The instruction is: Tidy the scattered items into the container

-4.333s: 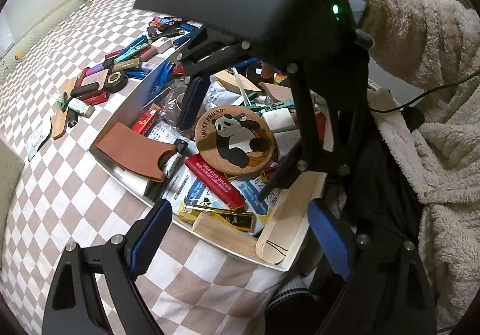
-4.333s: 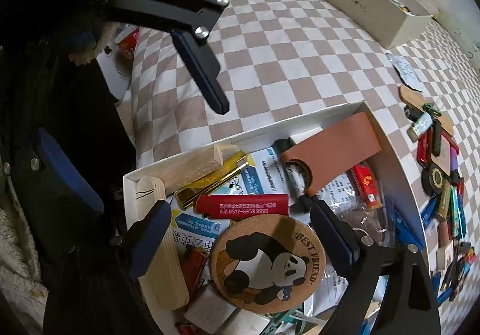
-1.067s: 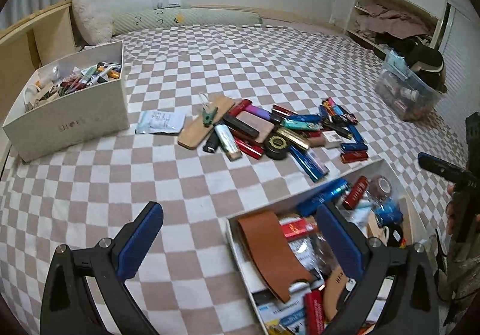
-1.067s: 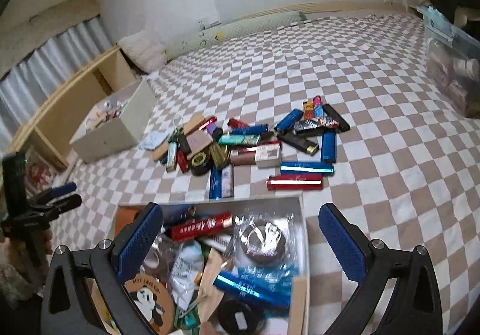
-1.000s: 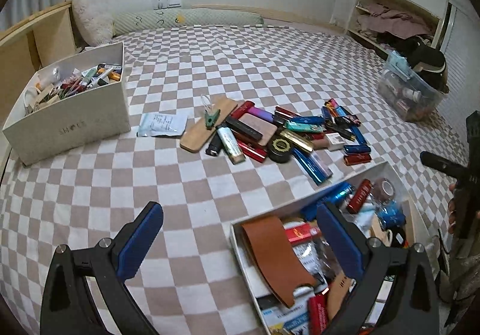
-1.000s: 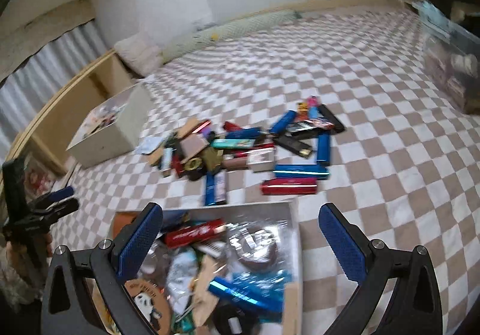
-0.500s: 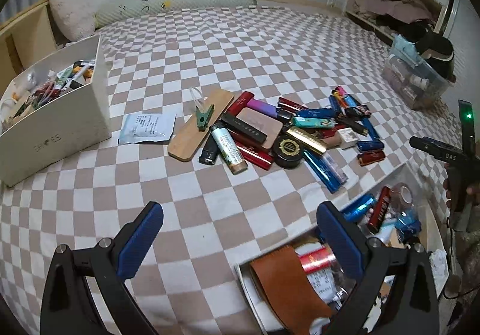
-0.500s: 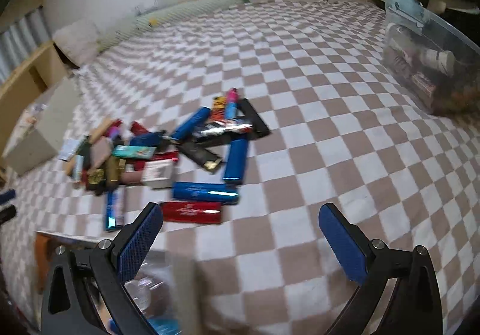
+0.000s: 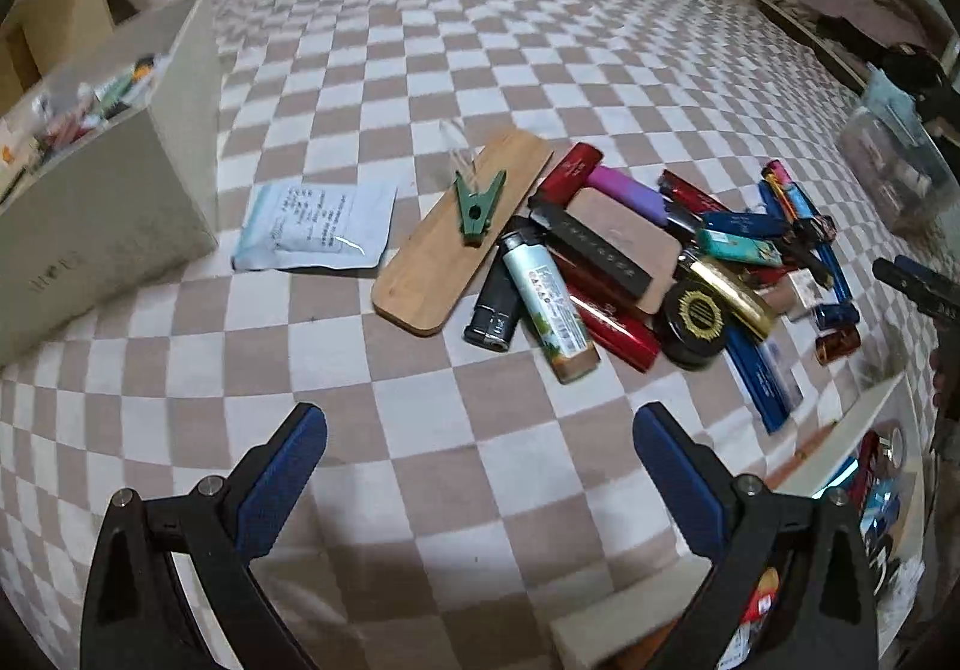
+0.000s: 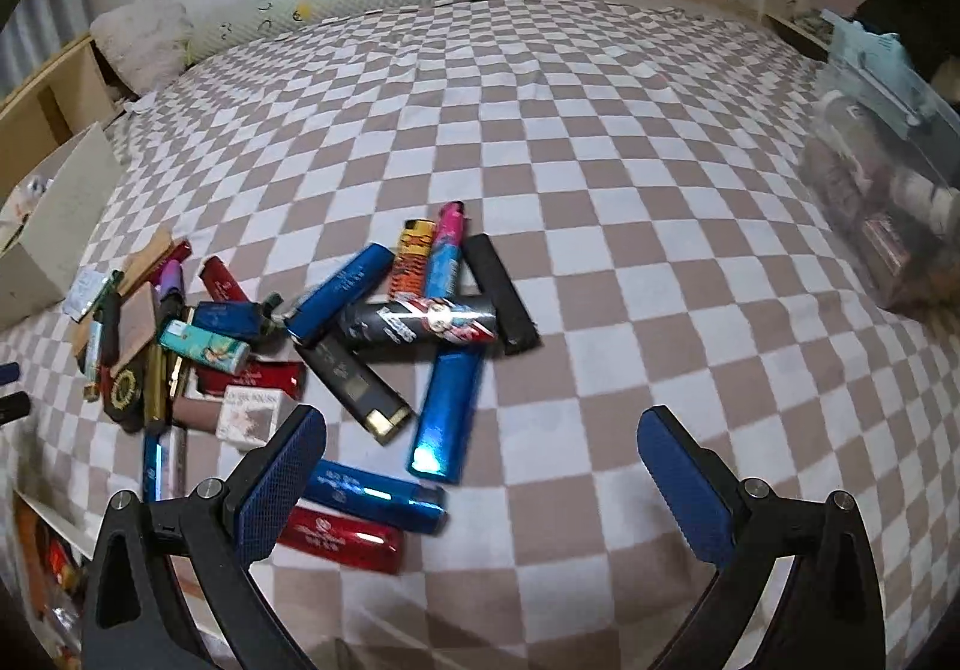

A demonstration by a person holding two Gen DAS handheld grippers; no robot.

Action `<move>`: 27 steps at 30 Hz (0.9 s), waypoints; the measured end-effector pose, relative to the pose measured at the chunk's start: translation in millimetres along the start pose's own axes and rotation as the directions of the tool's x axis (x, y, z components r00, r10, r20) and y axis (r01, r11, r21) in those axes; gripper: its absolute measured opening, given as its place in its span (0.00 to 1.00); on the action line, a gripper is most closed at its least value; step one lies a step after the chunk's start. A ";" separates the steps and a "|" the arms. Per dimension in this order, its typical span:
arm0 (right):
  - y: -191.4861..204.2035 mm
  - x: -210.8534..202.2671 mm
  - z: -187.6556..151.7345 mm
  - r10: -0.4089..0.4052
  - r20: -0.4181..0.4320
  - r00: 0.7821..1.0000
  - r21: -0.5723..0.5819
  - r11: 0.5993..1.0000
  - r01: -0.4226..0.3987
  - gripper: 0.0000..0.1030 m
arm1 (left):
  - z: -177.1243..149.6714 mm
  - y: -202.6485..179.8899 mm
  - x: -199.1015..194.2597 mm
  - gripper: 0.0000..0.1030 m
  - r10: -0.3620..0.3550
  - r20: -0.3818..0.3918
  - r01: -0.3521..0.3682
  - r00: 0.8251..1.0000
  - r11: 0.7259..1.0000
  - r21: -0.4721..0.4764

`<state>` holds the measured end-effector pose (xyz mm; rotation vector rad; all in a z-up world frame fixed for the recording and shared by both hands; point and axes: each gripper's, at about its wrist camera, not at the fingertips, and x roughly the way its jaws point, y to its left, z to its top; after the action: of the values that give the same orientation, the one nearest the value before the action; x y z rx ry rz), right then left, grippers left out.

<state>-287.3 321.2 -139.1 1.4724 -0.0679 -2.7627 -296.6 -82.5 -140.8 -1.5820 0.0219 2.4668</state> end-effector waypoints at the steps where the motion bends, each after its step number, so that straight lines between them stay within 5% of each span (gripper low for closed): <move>1: 1.4 1.5 1.6 0.003 -0.002 1.000 -0.008 1.000 -0.003 1.00 | 2.1 0.6 3.0 1.00 -0.007 -0.006 0.007 1.000 1.000 -0.002; 16: 25.2 20.1 22.5 0.033 -0.016 0.999 -0.106 0.994 -0.034 1.00 | 38.4 -22.2 47.9 1.00 0.065 -0.047 -0.060 0.997 0.992 0.107; 21: 26.1 22.6 23.2 0.031 -0.029 0.999 -0.122 0.992 -0.034 1.00 | 35.1 -20.9 65.0 1.00 0.192 -0.080 -0.175 0.978 0.966 0.189; 27: 25.5 22.1 24.8 0.021 -0.023 1.000 -0.121 0.992 -0.024 1.00 | 27.4 19.9 65.0 1.00 0.179 -0.117 -0.167 0.977 0.980 0.106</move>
<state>-320.6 295.9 -142.4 1.4624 0.0825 -2.6796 -351.0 -87.6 -189.7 -1.7599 0.3060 2.4443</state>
